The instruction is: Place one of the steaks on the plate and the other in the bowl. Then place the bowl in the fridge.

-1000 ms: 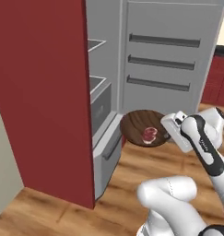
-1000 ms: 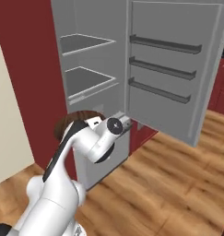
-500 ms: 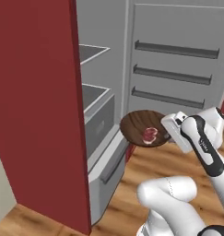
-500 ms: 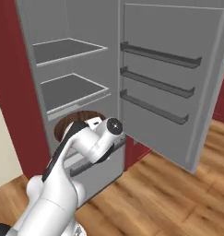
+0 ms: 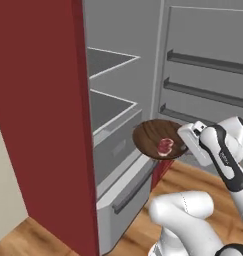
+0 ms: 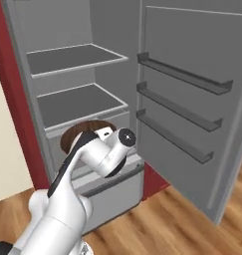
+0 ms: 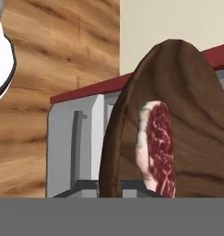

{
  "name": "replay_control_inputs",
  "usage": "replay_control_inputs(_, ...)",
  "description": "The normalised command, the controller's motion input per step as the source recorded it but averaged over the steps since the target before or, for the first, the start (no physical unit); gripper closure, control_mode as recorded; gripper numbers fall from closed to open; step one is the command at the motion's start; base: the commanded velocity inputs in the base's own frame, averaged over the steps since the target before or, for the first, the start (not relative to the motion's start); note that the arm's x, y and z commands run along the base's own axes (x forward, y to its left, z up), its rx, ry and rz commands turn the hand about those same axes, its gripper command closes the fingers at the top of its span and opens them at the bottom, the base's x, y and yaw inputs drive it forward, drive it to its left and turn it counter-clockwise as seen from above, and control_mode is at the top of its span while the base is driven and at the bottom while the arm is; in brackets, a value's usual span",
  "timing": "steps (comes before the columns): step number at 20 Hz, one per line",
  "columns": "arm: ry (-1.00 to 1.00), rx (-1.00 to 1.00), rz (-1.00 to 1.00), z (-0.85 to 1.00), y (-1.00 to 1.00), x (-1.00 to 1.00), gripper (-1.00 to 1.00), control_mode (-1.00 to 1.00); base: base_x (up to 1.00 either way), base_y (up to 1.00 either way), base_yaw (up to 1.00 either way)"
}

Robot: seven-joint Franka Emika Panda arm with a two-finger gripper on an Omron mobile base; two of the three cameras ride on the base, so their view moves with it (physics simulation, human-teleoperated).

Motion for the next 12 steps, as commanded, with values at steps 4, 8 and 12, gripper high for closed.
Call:
replay_control_inputs(4, 0.00, 0.00, 0.00, 0.00, 0.00, 0.00, 1.00, 1.00, 0.21, -0.16, 0.40)
replay_control_inputs(8, 0.00, 0.00, 0.00, 0.00, 0.00, 0.00, 1.00, 1.00, 0.52, -0.48, 0.30)
replay_control_inputs(12, 0.00, 0.00, 0.00, 0.00, 0.00, 0.00, 1.00, 1.00, 0.36, -0.19, 0.18)
